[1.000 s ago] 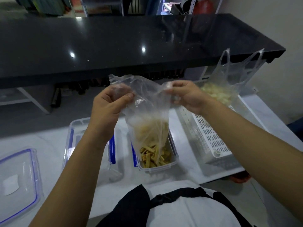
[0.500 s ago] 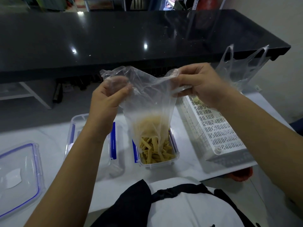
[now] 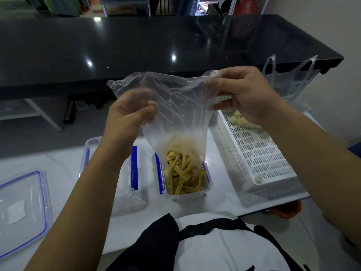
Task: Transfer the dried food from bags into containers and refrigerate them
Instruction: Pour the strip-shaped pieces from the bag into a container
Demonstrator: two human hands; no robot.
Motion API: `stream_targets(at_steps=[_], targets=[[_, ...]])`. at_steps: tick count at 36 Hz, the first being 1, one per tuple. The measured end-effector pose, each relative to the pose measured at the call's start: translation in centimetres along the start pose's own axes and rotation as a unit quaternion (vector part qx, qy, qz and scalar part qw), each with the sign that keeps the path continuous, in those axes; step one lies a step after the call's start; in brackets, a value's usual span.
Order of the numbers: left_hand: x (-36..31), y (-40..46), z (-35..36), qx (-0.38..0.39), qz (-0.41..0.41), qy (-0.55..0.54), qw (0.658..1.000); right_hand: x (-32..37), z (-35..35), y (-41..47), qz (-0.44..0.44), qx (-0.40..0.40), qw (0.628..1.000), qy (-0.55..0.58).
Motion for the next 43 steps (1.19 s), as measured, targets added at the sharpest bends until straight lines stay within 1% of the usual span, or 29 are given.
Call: stream_targets(at_steps=[5,10,19,31,36,43], targets=[[-0.7,-0.1,0.4,0.006,0.014,-0.005,1.000,0.2,-0.2,-0.1,-0.006,-0.005,1.000,0.008],[-1.2,0.0,0.5,0.005,0.021,-0.035,0.999,0.4,-0.1,-0.1,-0.003,-0.004,1.000,0.014],[-1.7,0.0,1.1,0.008,0.025,-0.034,0.999,0.8,0.1,-0.4,-0.006,-0.004,1.000,0.021],[-2.1,-0.9,2.6,0.001,-0.016,-0.092,0.996,0.8,0.4,-0.7,-0.001,0.002,1.000,0.010],[-2.1,-1.8,4.3,0.024,-0.042,-0.121,0.992,0.4,1.2,-1.0,0.006,-0.001,1.000,0.005],[-2.4,-2.5,5.6,0.050,-0.042,-0.128,0.990,0.5,1.4,-1.3,0.008,-0.004,1.000,0.011]])
Point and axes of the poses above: each hand's wrist, its own y-axis towards the middle knuckle, its own z-axis out of the palm, x = y × z, the point moved 6 cm from there along y, towards the middle knuckle, and after that the axes turned 8 degrees about -y, right-handed, at the moved point
